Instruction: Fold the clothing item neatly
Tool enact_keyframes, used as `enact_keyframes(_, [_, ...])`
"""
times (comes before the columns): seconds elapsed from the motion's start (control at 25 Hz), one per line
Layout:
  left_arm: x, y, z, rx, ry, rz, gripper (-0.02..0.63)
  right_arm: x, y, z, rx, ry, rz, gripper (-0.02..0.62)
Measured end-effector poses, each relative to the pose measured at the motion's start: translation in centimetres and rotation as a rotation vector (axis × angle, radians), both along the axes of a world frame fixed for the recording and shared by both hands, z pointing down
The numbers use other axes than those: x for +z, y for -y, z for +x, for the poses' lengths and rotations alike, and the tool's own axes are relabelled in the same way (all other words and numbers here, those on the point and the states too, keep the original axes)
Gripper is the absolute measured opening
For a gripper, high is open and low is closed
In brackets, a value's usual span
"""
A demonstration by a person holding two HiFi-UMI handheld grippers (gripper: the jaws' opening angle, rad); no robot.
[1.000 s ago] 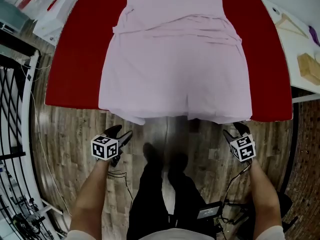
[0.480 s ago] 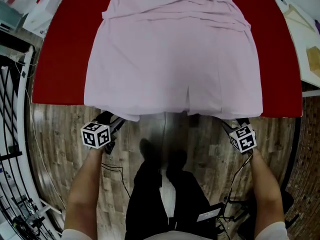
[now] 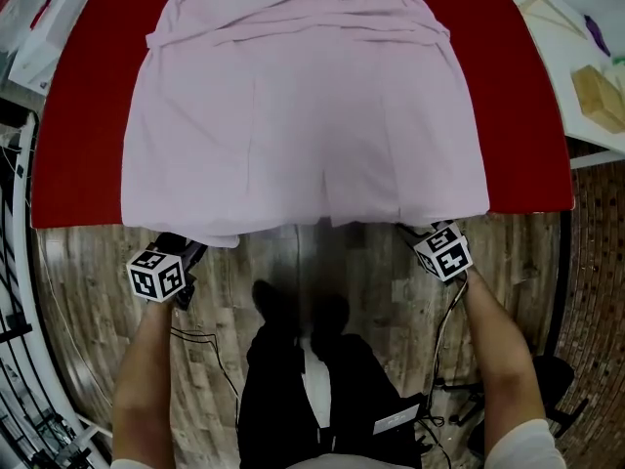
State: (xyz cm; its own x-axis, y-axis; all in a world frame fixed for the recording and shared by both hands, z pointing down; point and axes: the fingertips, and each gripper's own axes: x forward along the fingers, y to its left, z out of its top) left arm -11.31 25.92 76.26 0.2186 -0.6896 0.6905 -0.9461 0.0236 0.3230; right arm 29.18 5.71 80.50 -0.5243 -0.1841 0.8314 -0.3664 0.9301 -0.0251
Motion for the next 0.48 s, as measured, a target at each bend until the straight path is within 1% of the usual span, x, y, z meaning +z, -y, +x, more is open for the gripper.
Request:
enact_keyframes(0.04, [-0.1,0.1,0.1,0.005,0.002,0.006,0.149,0.1,0.1,-0.1,0.014,0.008,-0.005,0.23])
enact_keyframes(0.08, [-0.1,0.1,0.3,0.01,-0.001,0.012,0.078,0.3,0.1,-0.3,0.026,0.015,-0.012,0.23])
enact_keyframes(0.12, [-0.3,0.1,0.5,0.015,-0.01,0.019,0.033,0.4,0.0,-0.4,0.032,0.018,-0.02,0.23])
enact_keyframes(0.24, [-0.8,-0.2,1.5,0.044,-0.042,0.026,0.026,0.7,-1.2,-0.6,0.029,0.006,-0.053,0.222])
enact_keyframes(0.28, [-1.0,-0.5,1.8,0.056,-0.049,0.024,0.026,0.8,-1.6,-0.3,0.034,-0.003,-0.067,0.18])
enact_keyframes(0.32, [-1.2,-0.9,2.1,0.068,-0.054,0.02,0.025,0.7,-2.0,-0.1,0.044,-0.01,-0.082,0.099])
enact_keyframes(0.36, [-1.4,-1.2,2.3,0.076,-0.058,0.016,0.025,0.6,-2.3,0.1,0.057,-0.014,-0.098,0.055])
enact_keyframes(0.4, [-1.7,-1.6,2.4,0.08,-0.062,0.012,0.025,0.4,-2.6,0.3,0.071,-0.014,-0.113,0.036])
enact_keyframes(0.48, [-2.2,-2.5,2.4,0.076,-0.075,0.004,0.025,-0.1,-3.3,0.6,0.102,-0.006,-0.147,0.031])
